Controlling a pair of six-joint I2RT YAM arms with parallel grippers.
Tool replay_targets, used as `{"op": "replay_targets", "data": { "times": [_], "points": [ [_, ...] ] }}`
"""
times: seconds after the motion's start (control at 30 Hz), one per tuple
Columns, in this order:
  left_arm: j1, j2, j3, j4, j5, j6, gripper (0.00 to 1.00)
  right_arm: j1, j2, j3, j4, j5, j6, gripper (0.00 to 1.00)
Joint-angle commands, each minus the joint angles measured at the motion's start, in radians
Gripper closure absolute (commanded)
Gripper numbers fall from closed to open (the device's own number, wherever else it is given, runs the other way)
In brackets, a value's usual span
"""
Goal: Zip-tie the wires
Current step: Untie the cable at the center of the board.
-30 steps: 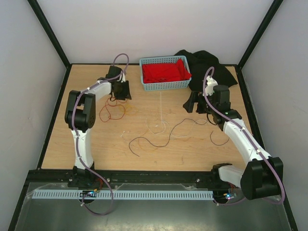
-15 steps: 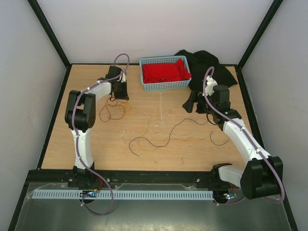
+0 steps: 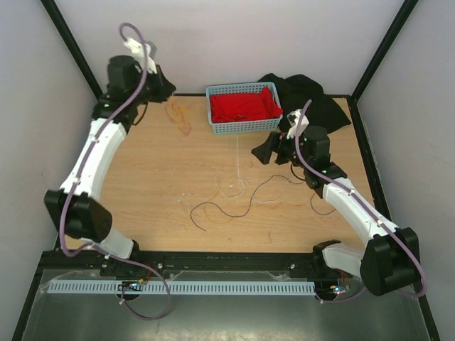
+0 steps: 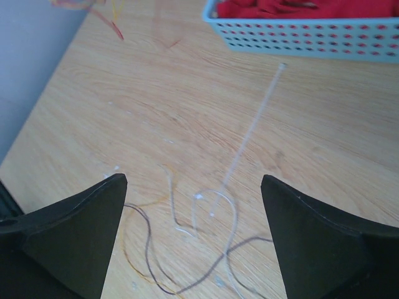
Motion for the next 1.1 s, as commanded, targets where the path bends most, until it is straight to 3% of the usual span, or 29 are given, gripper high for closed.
{"op": "replay_targets", "data": {
  "times": [0.0,0.23,0.5,0.67,0.8,0.9,1.07],
  "points": [
    [0.018,-0.113,0.072,0.035,0.081,-0.036,1.0,0.075,0.019,-0.005,0.252,-0.001,0.083,0.0],
    [0.219,-0.143,0.2,0.14,0.325,-0.376,1.0,0.208,0.129,0.098,0.43,0.03,0.053,0.01],
    [0.25,-0.092,0.196,0.067,0.452,-0.375,1.0,0.286,0.224,0.204,0.409,0.051,0.024,0.0],
    [0.249,-0.183,0.126,0.048,0.316,-0.292,1.0,0.294,0.204,0.177,0.4,0.062,0.017,0.0],
    [0.24,-0.174,0.038,0.063,0.419,-0.363,1.0,0.316,0.216,0.165,0.474,0.07,0.024,0.01],
    [0.22,-0.208,-0.022,0.115,0.388,-0.396,1.0,0.368,0.267,0.208,0.505,0.082,-0.031,0.0],
    [0.196,-0.227,0.0,0.123,0.385,-0.418,1.0,0.44,0.388,0.285,0.559,0.137,-0.133,0.0]
  ]
}}
